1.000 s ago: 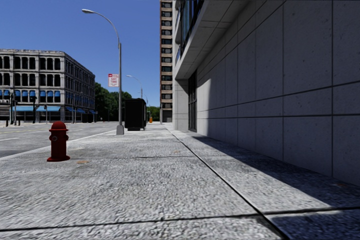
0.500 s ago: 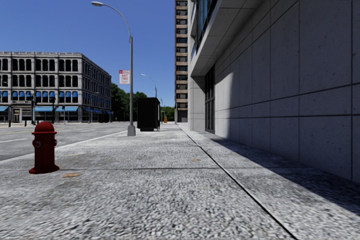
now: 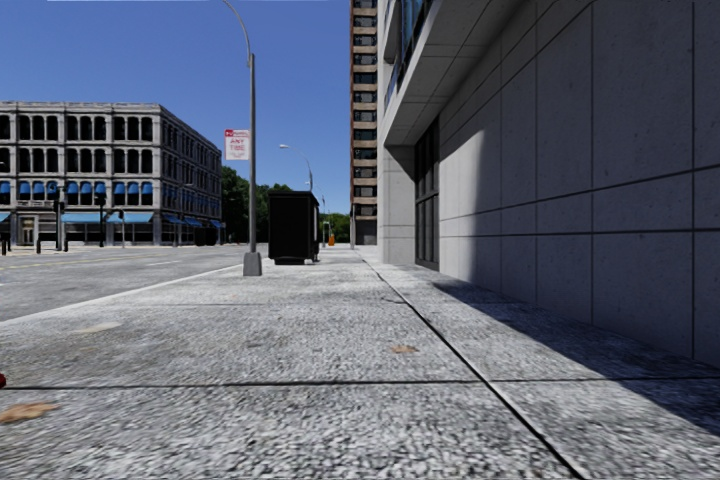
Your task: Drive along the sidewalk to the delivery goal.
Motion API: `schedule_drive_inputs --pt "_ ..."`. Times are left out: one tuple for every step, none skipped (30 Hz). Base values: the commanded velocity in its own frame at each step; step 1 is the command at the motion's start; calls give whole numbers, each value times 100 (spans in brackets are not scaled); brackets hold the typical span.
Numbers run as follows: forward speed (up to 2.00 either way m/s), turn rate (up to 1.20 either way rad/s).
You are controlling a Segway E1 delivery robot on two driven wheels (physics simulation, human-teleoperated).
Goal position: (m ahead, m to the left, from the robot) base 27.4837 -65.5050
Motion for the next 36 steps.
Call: schedule_drive_inputs --pt "200 0" --pt "200 0" --pt "200 0" --pt "200 0" --pt "200 0" --pt "200 0" --pt "200 0" --pt "200 0" --pt "200 0" --pt "200 0" --pt "200 0" --pt "200 21" --pt "200 21" --pt "200 58" --pt "200 66" --pt "200 54" --pt "200 54" --pt "200 4" --pt "200 0" --pt "200 0" --pt "200 0" --pt "200 0" --pt "200 0" --pt "200 0" --pt "200 0" --pt "200 0" --pt "200 0" --pt "200 0" --pt "200 0" --pt "200 0" --pt "200 0" --pt "200 0" --pt "200 0" --pt "200 0" --pt "200 0" --pt "200 0"
